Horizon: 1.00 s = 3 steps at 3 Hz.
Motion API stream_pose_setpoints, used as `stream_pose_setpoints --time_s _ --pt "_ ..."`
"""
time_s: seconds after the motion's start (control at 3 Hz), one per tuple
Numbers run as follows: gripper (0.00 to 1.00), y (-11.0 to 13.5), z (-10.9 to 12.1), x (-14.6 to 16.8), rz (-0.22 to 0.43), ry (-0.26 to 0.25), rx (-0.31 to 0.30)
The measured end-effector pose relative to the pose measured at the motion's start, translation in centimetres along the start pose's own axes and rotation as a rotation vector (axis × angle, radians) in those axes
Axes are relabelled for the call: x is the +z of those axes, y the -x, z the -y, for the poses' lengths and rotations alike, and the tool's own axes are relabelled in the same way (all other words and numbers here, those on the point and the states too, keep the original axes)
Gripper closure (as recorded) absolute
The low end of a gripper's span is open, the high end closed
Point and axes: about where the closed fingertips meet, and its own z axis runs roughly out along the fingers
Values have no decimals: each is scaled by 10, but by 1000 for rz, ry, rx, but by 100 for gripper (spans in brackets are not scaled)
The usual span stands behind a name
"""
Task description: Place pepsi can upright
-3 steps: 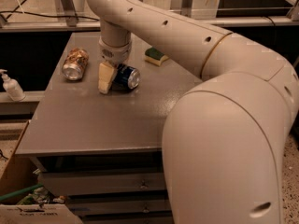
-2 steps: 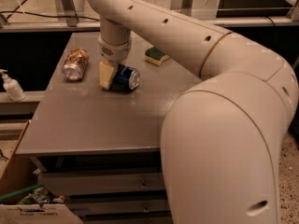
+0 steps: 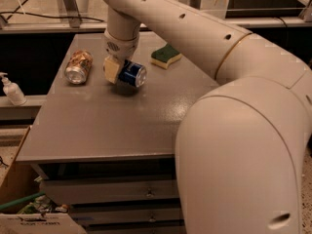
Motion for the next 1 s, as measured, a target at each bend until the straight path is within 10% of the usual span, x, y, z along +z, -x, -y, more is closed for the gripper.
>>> stream_pose_setpoints --time_s 1.0 --pt "100 22 -20 -73 558 129 -101"
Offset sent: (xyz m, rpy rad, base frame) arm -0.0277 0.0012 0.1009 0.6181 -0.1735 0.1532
